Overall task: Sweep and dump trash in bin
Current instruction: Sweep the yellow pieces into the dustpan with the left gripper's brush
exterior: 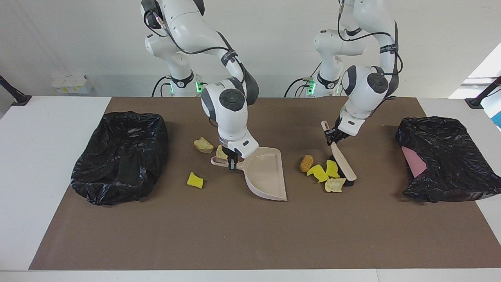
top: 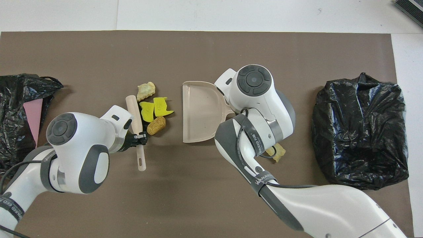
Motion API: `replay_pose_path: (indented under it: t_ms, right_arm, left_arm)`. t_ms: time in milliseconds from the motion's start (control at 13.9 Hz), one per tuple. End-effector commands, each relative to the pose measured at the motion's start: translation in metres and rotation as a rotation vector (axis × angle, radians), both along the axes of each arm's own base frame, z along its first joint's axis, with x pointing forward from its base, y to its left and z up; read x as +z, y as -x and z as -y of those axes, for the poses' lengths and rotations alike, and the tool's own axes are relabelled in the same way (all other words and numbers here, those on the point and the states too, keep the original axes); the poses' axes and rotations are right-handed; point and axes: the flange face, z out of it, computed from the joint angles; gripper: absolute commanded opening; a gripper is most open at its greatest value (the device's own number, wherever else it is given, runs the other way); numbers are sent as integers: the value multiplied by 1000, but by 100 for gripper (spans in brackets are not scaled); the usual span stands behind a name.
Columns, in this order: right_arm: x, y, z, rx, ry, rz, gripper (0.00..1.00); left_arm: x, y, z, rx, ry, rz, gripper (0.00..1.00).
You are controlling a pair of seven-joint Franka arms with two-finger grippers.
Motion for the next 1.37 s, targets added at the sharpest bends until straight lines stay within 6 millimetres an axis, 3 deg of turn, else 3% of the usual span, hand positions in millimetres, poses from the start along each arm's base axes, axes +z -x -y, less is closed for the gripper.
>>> replay_pose_path:
  t_ms: [0, 144, 288, 432, 576, 865, 1297]
  right_arm:
    - [5, 3, 2, -20, -12, 18, 0]
    - [5, 3, 2, -18, -11, 16, 0]
    - [5, 4, 1, -18, -11, 16, 0]
    - [4, 4, 2, -20, -11, 15, 0]
    - [6, 4, 1, -15, -8, 18, 0]
    - [5, 4, 3, -7, -4, 18, 0]
    - [3, 2, 9, -27, -10, 5, 0]
  left_arm:
    - [6, -3, 36, -24, 64, 19, 0]
    - [2, 4, 60, -41, 97, 2, 0]
    - [20, 4, 95, -46, 170, 14, 0]
    - [38, -10, 120, -28, 246, 25, 0]
    - [49, -20, 125, -14, 272, 43, 0]
    - [73, -34, 96, 37, 278, 66, 0]
    - [72, -76, -3, 34, 91, 42, 0]
